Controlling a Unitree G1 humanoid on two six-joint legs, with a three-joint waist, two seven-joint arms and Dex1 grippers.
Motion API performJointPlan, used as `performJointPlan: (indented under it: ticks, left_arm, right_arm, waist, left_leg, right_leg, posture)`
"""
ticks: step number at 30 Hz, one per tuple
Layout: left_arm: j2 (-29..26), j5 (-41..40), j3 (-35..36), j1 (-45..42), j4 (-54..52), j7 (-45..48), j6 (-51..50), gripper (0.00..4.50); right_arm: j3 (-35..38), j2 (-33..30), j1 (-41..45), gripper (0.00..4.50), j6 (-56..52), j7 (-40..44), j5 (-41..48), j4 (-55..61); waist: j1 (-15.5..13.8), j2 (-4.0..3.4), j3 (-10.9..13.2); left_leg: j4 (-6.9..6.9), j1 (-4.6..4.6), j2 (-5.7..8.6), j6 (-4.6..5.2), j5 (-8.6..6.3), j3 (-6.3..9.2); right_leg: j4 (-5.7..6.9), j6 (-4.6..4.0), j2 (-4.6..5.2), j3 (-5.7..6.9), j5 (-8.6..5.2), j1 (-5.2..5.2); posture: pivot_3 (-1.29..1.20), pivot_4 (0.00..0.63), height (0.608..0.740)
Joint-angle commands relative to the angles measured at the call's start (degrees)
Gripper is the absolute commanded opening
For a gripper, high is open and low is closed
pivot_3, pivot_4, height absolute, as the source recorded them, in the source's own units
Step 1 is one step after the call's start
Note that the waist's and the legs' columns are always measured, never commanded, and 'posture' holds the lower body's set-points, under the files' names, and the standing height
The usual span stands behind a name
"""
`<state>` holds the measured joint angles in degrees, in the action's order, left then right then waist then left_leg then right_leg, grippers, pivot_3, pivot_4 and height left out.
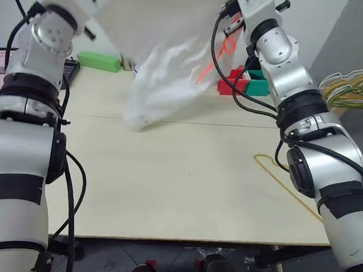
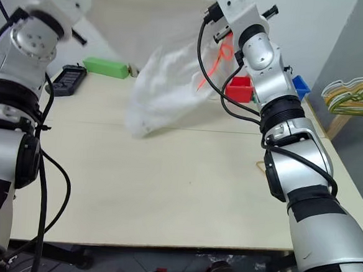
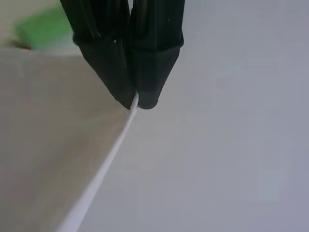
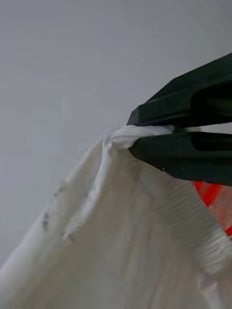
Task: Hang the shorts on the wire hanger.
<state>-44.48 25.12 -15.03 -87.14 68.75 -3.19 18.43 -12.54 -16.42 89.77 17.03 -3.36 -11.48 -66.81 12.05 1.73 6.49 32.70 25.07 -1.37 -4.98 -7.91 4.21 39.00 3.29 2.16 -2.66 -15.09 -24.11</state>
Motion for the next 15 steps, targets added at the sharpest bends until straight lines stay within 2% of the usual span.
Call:
performJointPlan:
  ticks: [1,2,4,5,7,8,11,13,15]
  left_arm:
    - [-2.24,-0.97,0.61,2.78,1.99,10.27,-0.44,0.02]
    - [-2.23,-2.22,0.87,5.35,1.41,16.05,-0.61,0.02]
    - [-3.84,-8.06,1.1,17.58,-7.61,35.38,-2.3,0.02]
    - [-4.67,-10.19,1.39,22.08,-12.39,41.44,-4.09,0.02]
    - [-12.5,-21.76,0.77,42.32,-37.83,60.99,-13.98,0.02]
    - [-16.21,-27.06,1.45,51.04,-49.0,67.63,-18.24,0.02]
    - [-22.98,-34.27,5.53,66.0,-66.66,75.53,-25.56,0.02]
    - [-25.41,-35.71,7.54,70.26,-71.4,76.69,-28.38,0.02]
    - [-26.17,-35.62,8.48,71.1,-72.92,76.34,-30.21,0.02]
  right_arm:
    - [0.77,-1.06,-2.47,0.0,4.2,4.48,-0.6,-0.22]
    - [0.28,-0.75,-4.58,0.0,4.32,7.57,-0.63,0.28]
    - [-0.81,0.09,-12.84,0.0,2.42,19.48,1.47,4.32]
    - [-1.13,0.14,-15.48,0.0,1.36,23.1,1.81,6.25]
    - [-2.74,-0.41,-24.7,0.0,-5.96,35.07,4.35,14.97]
    - [-3.2,-0.77,-28.77,0.0,-10.49,40.22,6.09,19.97]
    - [-6.15,-3.35,-37.91,0.0,-19.48,51.21,7.23,33.65]
    - [-9.06,-5.92,-42.89,0.0,-24.2,57.61,6.66,42.23]
    - [-10.98,-7.96,-45.69,0.0,-27.1,61.35,6.24,48.24]
  waist:
    - [0.65,0.0,0.0]
    - [1.08,-0.04,-0.04]
    - [2.07,-0.38,-0.51]
    - [2.69,-0.55,-0.77]
    - [4.29,-0.56,-0.76]
    - [4.91,-0.53,-0.74]
    - [5.27,-0.48,-0.65]
    - [4.61,-0.49,-0.64]
    - [3.63,-0.5,-0.65]
  left_leg:
    - [-0.02,-0.01,-0.01,-0.02,0.01,-0.08]
    - [-0.03,0.0,-0.03,-0.03,0.01,-0.11]
    - [-0.04,-0.24,-0.02,0.03,-0.03,-0.23]
    - [-0.06,-0.39,-0.05,0.23,-0.15,-0.25]
    - [0.08,-0.77,-0.07,0.39,-0.25,-0.33]
    - [0.06,-0.55,-0.22,0.4,-0.23,-0.32]
    - [0.27,-0.21,-0.27,0.39,-0.19,0.11]
    - [0.33,-0.24,-0.25,0.48,-0.11,0.29]
    - [0.35,-0.64,-0.27,0.68,-0.01,0.32]
  right_leg:
    - [0.0,0.0,0.01,0.0,-0.01,0.0]
    - [-0.02,0.0,0.01,0.01,-0.01,0.0]
    - [-0.09,0.02,0.04,0.02,-0.03,0.32]
    - [-0.24,0.05,0.04,0.07,-0.06,0.59]
    - [-0.1,0.02,0.04,0.03,-0.09,0.97]
    - [-0.06,-0.05,-0.07,-0.05,-0.1,0.75]
    - [0.13,-0.08,-0.3,0.02,-0.12,0.53]
    - [0.29,-0.11,-0.39,0.09,-0.12,0.6]
    - [0.33,-0.11,-0.45,0.14,-0.37,0.93]
  posture:
    - [-0.17,0.0,0.74]
    - [-0.17,0.0,0.74]
    - [-0.16,0.0,0.74]
    - [-0.16,0.0,0.74]
    - [-0.15,0.006,0.74]
    - [-0.15,0.008,0.74]
    - [-0.14,0.008,0.74]
    - [-0.13,0.01,0.74]
    - [-0.13,0.011,0.74]
